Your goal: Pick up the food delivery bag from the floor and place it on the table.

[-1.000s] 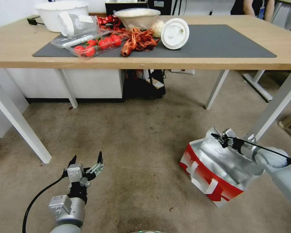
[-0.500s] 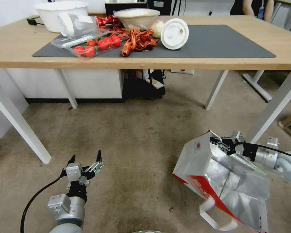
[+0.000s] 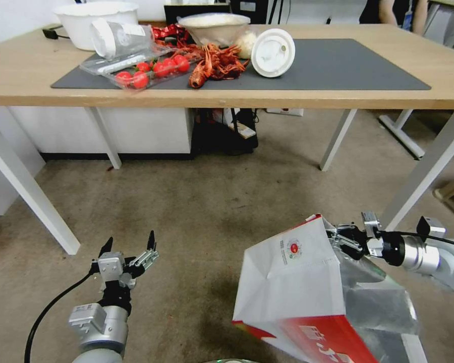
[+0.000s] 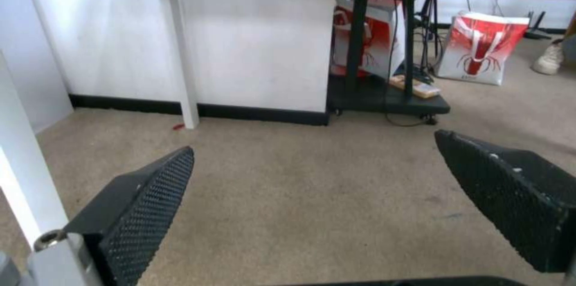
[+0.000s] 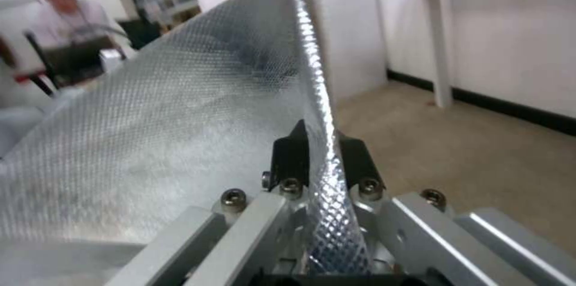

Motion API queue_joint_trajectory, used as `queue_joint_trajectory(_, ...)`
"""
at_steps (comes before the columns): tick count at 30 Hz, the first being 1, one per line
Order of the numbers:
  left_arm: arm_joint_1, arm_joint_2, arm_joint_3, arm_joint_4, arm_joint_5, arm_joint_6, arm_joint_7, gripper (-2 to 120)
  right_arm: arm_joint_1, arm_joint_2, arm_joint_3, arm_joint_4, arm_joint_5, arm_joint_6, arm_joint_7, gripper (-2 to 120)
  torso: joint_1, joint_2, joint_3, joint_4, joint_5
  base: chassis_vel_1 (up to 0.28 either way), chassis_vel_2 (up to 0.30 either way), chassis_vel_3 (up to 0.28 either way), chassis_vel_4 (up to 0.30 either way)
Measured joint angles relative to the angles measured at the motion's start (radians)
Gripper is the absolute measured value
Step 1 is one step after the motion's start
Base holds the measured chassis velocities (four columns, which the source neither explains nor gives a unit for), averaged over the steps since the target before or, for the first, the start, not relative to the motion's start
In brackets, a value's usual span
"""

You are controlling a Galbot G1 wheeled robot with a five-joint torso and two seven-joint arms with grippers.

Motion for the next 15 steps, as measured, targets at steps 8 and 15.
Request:
queue_joint_trajectory(8, -0.005, 0.002, 0.005, -0.002, -0.003, 0.001, 0.009, 100, -0.042, -0.008, 0.036, 0.041, 0.090, -0.051, -0.043, 0, 0.000, 0.000, 0.000, -0.0002, 0.0000, 0.000, 0.000, 0.000, 0.000)
queue_joint_trajectory(15, -0.010, 0.006, 0.004, -0.002, -0.011, 0.001, 0.008, 100, -0.047, -0.009, 0.055, 0.044, 0.087, -0.081, -0.091, 0, 0.000, 0.000, 0.000, -0.0001, 0.0000, 0.000, 0.000, 0.000, 0.000)
